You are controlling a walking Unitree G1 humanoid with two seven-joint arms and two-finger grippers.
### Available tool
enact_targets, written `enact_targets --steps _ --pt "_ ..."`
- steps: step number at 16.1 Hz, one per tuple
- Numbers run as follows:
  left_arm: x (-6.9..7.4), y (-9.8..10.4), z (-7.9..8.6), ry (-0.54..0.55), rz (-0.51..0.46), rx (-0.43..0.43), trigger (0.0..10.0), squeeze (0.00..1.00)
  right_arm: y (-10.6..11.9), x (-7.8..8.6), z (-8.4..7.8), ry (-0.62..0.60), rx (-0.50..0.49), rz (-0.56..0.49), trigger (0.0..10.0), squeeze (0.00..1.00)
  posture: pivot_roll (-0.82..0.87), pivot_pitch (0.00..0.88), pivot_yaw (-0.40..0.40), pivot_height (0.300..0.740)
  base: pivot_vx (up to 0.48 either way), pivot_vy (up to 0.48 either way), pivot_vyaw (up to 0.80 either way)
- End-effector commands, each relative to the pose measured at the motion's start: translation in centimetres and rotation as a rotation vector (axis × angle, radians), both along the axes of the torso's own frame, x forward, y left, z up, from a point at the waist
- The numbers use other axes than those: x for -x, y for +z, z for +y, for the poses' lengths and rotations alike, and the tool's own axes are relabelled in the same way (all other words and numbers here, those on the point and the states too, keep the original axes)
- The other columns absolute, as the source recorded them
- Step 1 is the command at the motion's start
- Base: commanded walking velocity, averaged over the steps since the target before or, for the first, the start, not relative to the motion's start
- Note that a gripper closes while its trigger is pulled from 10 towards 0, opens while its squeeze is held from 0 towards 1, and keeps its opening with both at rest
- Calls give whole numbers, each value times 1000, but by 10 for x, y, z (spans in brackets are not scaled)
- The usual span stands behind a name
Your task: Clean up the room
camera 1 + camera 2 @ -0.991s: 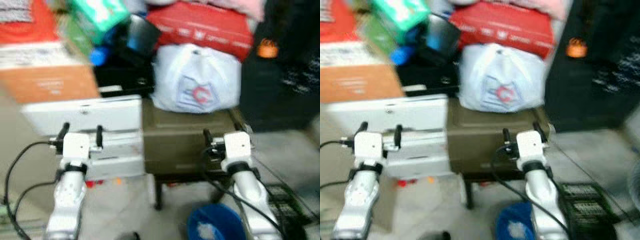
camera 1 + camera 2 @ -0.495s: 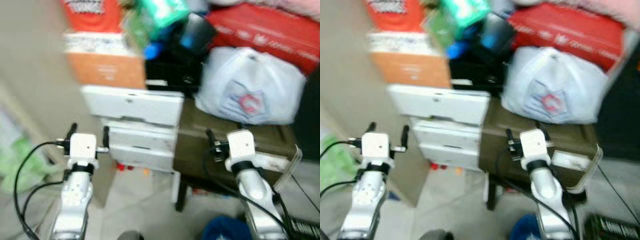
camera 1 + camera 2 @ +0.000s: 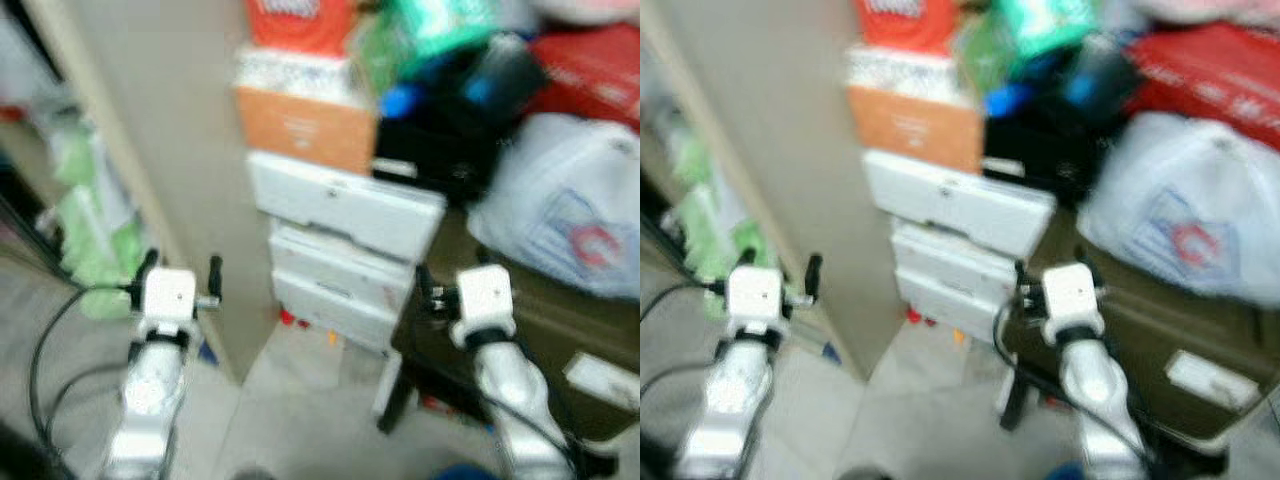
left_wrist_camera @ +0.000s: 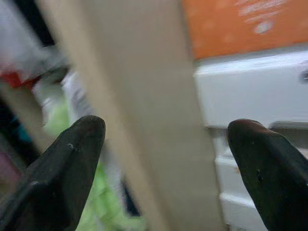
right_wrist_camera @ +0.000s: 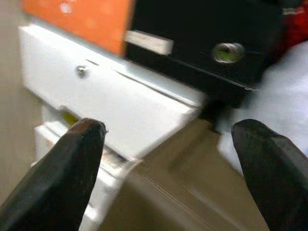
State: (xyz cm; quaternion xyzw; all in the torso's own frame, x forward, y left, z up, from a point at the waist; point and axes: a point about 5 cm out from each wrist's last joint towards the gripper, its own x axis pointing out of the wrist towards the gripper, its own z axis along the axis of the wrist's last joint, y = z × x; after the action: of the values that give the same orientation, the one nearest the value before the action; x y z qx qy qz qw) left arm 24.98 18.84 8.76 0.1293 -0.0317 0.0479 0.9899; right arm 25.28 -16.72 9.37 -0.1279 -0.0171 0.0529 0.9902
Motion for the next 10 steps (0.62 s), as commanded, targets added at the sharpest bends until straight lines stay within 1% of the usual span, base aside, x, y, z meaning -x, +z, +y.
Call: enact_targets --steps 1,2,5,6,8,10 --pt "0 1 1 21 6 14 10000 0 1 0 -1 7 -3 2 10000 0 -54 14 2 740 0 0 800" --pt "0 1 1 20 6 14 10000 0 1 0 -1 7 -3 2 10000 0 -54 14 2 740 0 0 800" --pt "9 -5 5 37 28 10 10000 0 0 3 -3 8 -3 7 10000 0 -49 16 -3 740 0 0 800" --pt "16 -9 10 63 53 15 10000 0 -1 5 -4 8 -1 15 10000 0 -44 19 -5 740 0 0 800" --pt "22 -13 12 79 70 8 10000 0 -3 7 -4 17 2 25 10000 0 -39 19 -9 740 0 0 800" --pt "22 -14 11 92 75 4 10000 0 -4 6 -4 23 3 28 10000 0 -37 12 -12 740 0 0 800"
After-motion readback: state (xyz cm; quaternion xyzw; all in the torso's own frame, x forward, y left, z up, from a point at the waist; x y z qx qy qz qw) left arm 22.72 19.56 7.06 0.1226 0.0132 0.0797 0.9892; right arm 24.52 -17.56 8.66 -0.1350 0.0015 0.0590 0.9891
